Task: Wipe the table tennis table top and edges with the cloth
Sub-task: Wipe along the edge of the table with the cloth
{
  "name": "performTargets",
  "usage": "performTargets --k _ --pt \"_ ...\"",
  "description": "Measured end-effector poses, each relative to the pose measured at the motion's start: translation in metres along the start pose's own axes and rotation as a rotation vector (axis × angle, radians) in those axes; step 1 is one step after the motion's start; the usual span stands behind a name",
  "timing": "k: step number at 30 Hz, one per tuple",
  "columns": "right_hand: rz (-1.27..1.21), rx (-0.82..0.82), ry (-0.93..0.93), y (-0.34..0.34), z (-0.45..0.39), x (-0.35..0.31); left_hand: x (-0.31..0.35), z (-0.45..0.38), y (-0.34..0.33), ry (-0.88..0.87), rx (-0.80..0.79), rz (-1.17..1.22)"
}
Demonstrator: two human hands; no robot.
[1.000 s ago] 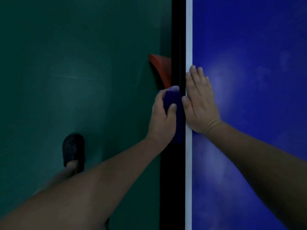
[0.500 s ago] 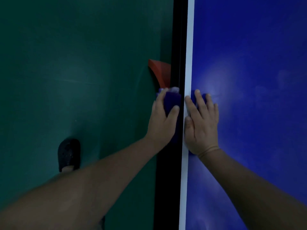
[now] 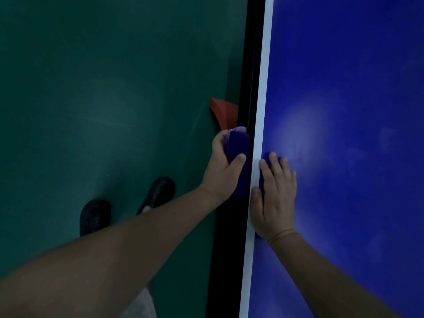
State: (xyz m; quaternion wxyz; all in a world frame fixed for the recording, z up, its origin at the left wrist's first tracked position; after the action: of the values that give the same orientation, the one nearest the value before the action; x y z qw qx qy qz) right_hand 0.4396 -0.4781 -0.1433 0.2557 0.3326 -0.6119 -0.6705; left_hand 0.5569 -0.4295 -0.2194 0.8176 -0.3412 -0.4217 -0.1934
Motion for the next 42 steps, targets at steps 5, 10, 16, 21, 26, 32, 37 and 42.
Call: performTargets --k 5,10,16,21,26,32,37,42 --pt "-0.007 -0.025 0.006 0.001 -0.004 -0.001 0.0 0.001 0.006 0.036 0.009 -0.072" --pt "0.034 -0.056 0.372 0.02 -0.089 0.006 0.022 -0.039 0.004 -0.006 0.028 -0.159" --pt "0.142 -0.15 0.484 0.002 -0.179 0.018 0.063 -0.097 0.009 -0.091 0.146 -0.139" --pt "0.106 -0.141 0.501 0.002 -0.178 0.02 0.052 -0.071 -0.011 -0.068 0.052 -0.116" --pt "0.086 -0.153 0.511 0.002 -0.178 0.021 0.067 -0.098 -0.015 -0.054 0.094 -0.12" --pt "0.037 -0.158 0.511 0.002 -0.177 0.023 0.078 -0.152 -0.006 -0.012 0.202 -0.201" --pt "0.034 -0.135 0.516 0.002 -0.177 0.022 0.051 -0.075 -0.016 0.081 0.107 -0.11" --pt "0.023 -0.128 0.497 0.005 -0.177 0.023 0.079 -0.127 -0.017 0.06 0.185 -0.212"
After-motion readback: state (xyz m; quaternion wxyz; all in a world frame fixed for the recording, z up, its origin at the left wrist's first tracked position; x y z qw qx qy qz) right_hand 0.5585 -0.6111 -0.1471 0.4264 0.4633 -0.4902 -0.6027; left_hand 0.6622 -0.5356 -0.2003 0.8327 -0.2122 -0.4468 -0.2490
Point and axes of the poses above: each hand's wrist, its own z-axis away from the middle knuckle, its own y-axis out of the back of the hand, x = y × z, the point moved 9 cm from there along -z, towards the middle knuckle, and after that the axes turned 3 degrees about z, right-handed, at the moved point
